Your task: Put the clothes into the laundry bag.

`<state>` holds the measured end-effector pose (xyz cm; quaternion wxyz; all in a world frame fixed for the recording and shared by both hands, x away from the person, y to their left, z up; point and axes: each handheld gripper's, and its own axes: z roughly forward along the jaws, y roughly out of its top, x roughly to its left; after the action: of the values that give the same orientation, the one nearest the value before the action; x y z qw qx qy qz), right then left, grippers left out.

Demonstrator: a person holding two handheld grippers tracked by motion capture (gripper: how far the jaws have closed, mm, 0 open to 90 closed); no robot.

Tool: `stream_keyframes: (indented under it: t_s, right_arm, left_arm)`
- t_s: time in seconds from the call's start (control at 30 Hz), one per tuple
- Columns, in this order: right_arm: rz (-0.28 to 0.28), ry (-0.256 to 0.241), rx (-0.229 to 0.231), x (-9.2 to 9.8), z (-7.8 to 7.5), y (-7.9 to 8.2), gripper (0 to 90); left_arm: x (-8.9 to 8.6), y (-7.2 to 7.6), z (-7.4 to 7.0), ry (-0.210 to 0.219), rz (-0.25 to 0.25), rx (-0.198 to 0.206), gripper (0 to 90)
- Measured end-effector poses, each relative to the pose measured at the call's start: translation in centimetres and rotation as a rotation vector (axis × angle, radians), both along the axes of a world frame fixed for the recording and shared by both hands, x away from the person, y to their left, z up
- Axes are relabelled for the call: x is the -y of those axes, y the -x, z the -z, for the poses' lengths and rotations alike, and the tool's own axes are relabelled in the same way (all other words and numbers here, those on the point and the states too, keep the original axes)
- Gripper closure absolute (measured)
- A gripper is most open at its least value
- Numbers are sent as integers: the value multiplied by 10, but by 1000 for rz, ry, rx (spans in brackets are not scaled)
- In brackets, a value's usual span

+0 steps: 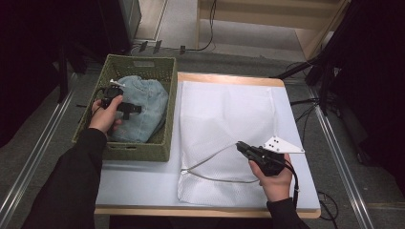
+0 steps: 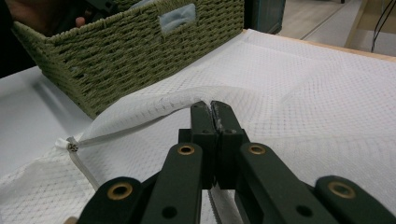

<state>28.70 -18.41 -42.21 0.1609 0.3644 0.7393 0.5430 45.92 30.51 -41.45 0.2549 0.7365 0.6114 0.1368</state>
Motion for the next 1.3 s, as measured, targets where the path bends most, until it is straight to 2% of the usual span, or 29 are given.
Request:
stream_keyframes:
  t_s: [0.13, 0.3, 0.37, 0.47, 0.53, 0.6, 0.63, 0.67, 0.7, 0.77, 0.8, 0.83, 0.87, 0.9, 0.93, 1.0, 1.03, 1.1, 1.17, 1.2, 1.23, 1.3]
  right_arm:
    - [0, 2, 0, 0, 0, 0, 900]
    - [0, 0, -3, 0, 1, 0, 900]
    - [0, 2, -6, 0, 1, 0, 900]
    - [1, 1, -3, 1, 1, 0, 900]
    - [4, -2, -4, 1, 1, 1, 899]
    - [3, -3, -3, 1, 1, 0, 899]
    - [3, -3, -3, 1, 1, 0, 899]
    - [4, -4, -5, 1, 1, 0, 899]
    - [5, -4, -4, 1, 1, 0, 899]
    - [2, -5, -2, 1, 1, -1, 899]
    - [3, -5, -3, 0, 2, -1, 899]
    - [3, -5, -5, 0, 2, -2, 899]
    - [-2, 0, -5, -1, 2, -2, 899]
    - [-1, 2, -6, -2, 3, -2, 899]
    - [-1, 4, -5, -2, 3, -2, 899]
    - [-1, 3, -5, -2, 3, -2, 899]
    - [-3, 2, -6, -2, 3, -2, 899]
    - [-1, -3, -8, 0, 3, -2, 899]
    - [-1, -2, -7, 0, 3, -2, 899]
    - [0, -3, -9, 0, 3, -2, 899]
    - [-1, -2, -5, 0, 3, -2, 899]
    - [-1, -1, -7, 0, 3, -2, 899]
  left_arm:
    - [2, -1, 3, -16, 68, -49, 109]
    - [8, -3, 7, -70, 98, -128, 160]
    - [8, -3, 7, -72, 92, -156, 250]
    - [6, -2, 3, -74, 96, -177, 489]
    - [4, -1, 1, -34, 96, -204, 633]
    - [5, 0, -1, -13, 121, -215, 700]
    - [8, 1, -3, 7, 161, -218, 710]
    - [9, 1, -4, 44, 201, -215, 719]
    - [12, 3, -6, 124, 246, -207, 723]
    - [18, 6, -12, 303, 366, -158, 726]
    - [21, 8, -13, 343, 410, -140, 722]
    - [27, 12, -15, 332, 469, -106, 711]
    - [32, 13, -14, 265, 501, -92, 672]
    - [34, 14, -14, 202, 497, -75, 616]
    - [31, 11, -16, 184, 463, -74, 552]
    - [26, 10, -21, 190, 403, -62, 385]
    - [22, 9, -24, 184, 354, -44, 281]
    - [18, 5, -25, 176, 283, -66, 100]
    - [17, 2, -19, 113, 233, -114, 0]
    - [16, 0, -15, 90, 201, -137, 0]
    - [14, -2, -13, 92, 173, -164, 0]
    - [12, -5, -10, 98, 143, -179, 0]
